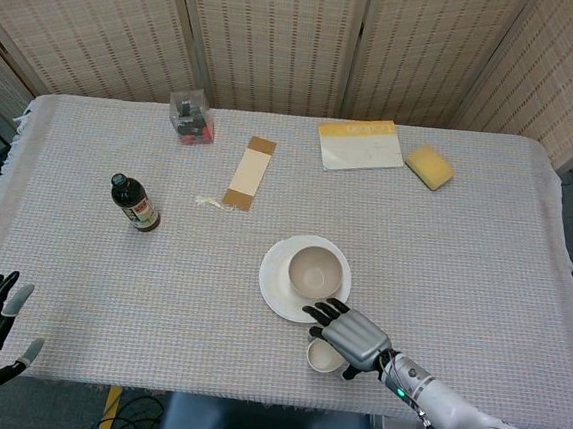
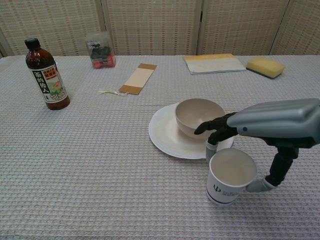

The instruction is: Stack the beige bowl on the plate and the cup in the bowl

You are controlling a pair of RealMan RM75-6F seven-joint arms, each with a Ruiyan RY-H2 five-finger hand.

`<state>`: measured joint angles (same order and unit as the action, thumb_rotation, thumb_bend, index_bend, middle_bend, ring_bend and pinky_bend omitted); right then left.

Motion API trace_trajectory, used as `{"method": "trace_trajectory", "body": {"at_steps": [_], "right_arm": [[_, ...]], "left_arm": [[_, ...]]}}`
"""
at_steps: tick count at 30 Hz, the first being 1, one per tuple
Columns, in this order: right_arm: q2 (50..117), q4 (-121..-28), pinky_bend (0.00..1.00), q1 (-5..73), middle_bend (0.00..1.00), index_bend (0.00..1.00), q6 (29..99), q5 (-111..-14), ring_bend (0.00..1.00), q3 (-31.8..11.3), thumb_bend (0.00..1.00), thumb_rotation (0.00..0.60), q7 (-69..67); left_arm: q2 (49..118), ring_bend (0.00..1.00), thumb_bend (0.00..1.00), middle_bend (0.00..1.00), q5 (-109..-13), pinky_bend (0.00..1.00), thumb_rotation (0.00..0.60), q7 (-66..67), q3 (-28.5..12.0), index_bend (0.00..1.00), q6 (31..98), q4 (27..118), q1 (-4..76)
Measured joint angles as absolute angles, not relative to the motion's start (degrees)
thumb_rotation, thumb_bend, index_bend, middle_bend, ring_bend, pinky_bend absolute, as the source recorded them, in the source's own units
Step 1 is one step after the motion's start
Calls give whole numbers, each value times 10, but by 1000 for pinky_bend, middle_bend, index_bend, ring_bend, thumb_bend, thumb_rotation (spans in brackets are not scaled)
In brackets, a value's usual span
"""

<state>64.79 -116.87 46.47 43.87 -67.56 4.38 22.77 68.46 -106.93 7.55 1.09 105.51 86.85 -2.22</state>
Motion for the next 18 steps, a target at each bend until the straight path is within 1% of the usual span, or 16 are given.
{"method": "trace_trajectory", "body": {"at_steps": [5,11,18], "right_arm": [[623,-1190,0,460,14,341,456,-686,0,32,264,600,215],[584,-1210,0,460,23,341,474,-682,0,-8,262,600,178],[583,-1186,0,485,24,341,475,-605,0,-47,255,600,173]], "left_arm": [[685,0,314,0,-1068,157,600,76,11,30,1052,868,-22],[688,0,314,0,-1068,156,600,80,11,30,1046,868,-20],[687,0,314,0,-1067,157,600,78,10,30,1047,868,-20]]}}
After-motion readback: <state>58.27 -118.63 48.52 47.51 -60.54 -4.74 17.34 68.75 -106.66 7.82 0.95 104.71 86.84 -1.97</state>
